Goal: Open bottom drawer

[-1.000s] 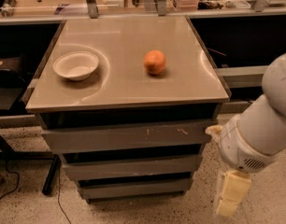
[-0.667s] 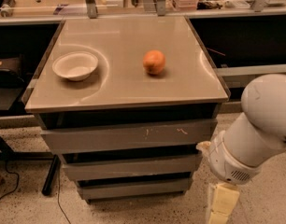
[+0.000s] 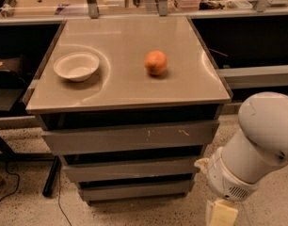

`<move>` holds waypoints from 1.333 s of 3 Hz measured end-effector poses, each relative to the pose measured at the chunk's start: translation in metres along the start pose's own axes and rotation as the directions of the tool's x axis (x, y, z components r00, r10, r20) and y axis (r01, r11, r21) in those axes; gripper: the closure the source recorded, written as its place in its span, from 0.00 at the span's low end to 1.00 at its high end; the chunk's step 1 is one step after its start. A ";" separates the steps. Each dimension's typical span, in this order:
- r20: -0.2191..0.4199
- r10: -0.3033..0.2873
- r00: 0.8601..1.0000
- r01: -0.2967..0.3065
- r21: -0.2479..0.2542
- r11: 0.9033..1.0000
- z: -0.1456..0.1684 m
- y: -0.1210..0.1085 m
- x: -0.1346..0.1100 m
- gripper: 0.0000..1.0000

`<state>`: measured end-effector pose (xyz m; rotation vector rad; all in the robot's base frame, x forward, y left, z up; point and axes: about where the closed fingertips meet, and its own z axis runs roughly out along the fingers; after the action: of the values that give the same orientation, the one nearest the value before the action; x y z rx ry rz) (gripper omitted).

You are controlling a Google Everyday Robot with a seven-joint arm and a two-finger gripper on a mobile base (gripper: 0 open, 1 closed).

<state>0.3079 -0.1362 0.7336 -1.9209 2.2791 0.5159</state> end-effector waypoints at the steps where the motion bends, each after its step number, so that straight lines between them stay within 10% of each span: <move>1: 0.037 0.043 0.998 -0.038 -0.121 0.992 0.063 0.033 -0.011 0.00; 3: 0.051 0.115 0.992 -0.098 -0.257 0.961 0.189 0.060 -0.012 0.00; 4: 0.051 0.115 0.992 -0.098 -0.257 0.961 0.189 0.060 -0.012 0.00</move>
Offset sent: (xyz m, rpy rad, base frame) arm -0.0974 0.0956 -0.1863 0.1019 0.3252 -0.0337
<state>0.2274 -0.0541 0.5716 -1.8593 2.3832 0.9121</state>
